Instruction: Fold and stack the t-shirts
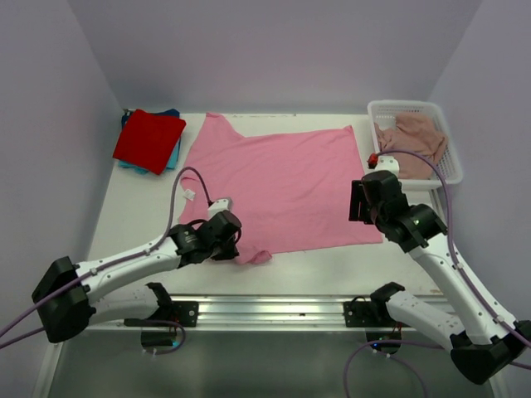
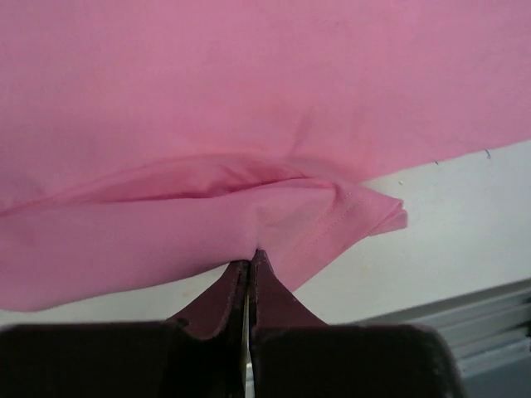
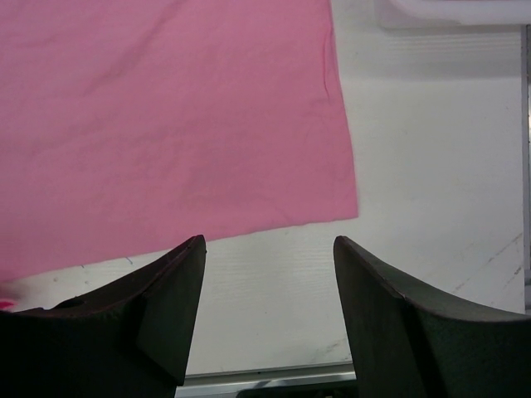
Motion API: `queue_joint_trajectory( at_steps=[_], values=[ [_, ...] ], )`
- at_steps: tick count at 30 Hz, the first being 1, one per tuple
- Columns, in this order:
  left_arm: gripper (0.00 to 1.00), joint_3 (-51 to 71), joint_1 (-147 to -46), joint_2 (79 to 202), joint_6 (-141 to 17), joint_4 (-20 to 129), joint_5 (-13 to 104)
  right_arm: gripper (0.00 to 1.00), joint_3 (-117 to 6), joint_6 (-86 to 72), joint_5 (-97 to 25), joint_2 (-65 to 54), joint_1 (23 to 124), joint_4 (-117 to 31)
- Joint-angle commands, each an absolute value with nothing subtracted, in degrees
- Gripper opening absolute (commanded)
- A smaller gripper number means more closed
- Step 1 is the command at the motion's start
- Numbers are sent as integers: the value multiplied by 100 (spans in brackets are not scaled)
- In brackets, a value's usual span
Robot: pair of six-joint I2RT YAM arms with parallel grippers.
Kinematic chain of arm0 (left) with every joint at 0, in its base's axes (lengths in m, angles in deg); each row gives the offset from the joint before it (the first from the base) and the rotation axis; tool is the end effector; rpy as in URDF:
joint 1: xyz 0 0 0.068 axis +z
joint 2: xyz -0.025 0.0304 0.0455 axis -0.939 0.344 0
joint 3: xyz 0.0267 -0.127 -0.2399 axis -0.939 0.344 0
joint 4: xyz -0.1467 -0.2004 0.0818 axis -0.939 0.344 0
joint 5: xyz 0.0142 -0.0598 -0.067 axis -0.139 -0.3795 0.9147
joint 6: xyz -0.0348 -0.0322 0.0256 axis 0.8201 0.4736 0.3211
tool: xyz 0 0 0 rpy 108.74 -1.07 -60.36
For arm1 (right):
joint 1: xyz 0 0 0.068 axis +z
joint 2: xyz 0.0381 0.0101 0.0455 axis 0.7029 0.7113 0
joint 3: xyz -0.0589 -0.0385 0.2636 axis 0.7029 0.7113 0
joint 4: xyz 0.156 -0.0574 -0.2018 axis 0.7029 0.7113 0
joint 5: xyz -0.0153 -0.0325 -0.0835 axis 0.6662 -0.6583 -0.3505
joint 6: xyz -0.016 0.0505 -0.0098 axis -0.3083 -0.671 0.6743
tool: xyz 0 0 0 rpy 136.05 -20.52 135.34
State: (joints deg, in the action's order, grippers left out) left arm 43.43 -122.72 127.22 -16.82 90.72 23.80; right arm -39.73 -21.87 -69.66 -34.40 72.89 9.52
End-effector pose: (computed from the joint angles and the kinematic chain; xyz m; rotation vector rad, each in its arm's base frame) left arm 0.1291 -0.1564 0.2128 -0.1846 2.5875 -0.4406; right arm 0.1554 0.0660 0.3368 0.0834 2.2743 -0.0799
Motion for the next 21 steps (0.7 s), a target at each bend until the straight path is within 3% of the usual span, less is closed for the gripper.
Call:
queue_joint_trajectory(
  at_steps=[1,10,13,14,16,17,18,21],
  values=[
    [0,4197,-11982,13284,-2375,8178,2190,67,-3900,-2241,-6830,-3422,7322,929],
    [4,4109,-11892,13953,-2798,7262,2244,68,-3865,-2312,-6750,-3519,7314,955],
    [23,4109,-11892,13848,-2868,7095,2200,68,-3830,-2312,-6706,-3502,7322,929],
    [41,4109,-11901,13778,-2911,7051,2209,68,-3821,-2321,-6689,-3484,7314,911],
    [67,4118,-11910,13672,-2903,7006,2086,68,-3812,-2321,-6663,-3466,7322,902],
    [94,4118,-11918,13559,-2912,7015,2042,68,-3803,-2321,-6645,-3458,7322,894],
    [100,4092,-11936,13532,-2921,7102,2007,68,-3795,-2321,-6627,-3449,7322,885],
    [100,3978,-11945,13513,-2956,7513,2146,68,-3795,-2312,-6636,-3449,7322,885]
  ],
)
